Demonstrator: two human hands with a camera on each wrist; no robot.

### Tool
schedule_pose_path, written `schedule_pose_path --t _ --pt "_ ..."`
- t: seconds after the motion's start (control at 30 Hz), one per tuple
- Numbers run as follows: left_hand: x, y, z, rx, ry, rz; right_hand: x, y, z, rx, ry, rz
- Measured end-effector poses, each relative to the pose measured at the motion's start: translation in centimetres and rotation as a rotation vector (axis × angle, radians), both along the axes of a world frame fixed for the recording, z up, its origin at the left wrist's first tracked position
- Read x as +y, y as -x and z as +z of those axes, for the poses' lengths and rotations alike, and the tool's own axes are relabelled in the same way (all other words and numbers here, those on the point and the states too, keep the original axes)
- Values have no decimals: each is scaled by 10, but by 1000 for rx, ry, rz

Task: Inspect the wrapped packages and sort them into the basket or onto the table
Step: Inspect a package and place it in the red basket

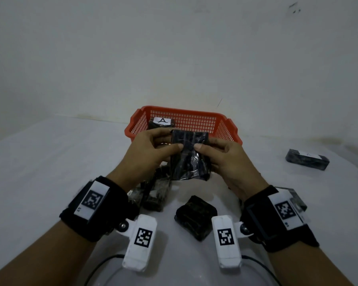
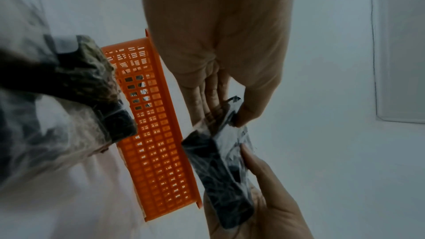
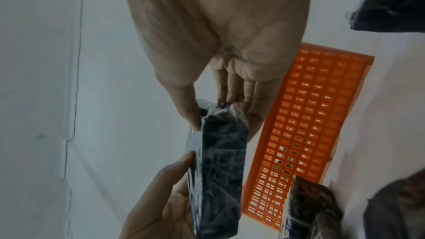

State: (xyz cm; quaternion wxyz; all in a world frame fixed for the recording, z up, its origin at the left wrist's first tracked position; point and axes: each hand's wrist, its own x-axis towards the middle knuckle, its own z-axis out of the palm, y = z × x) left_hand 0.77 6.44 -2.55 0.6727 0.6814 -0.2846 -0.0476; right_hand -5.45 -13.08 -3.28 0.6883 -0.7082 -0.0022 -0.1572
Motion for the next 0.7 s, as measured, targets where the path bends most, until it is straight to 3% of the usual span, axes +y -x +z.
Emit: schedule_pose_path --t 0.23,0.47,0.7 --pt "0 0 -1 -18 16 16 -1 -1 -2 21 15 67" --pt "2 3 0 -1 -39 -89 -7 2 -3 7 102 59" --pt "3 5 1 33 -79 -163 -4 1 -3 -14 27 43"
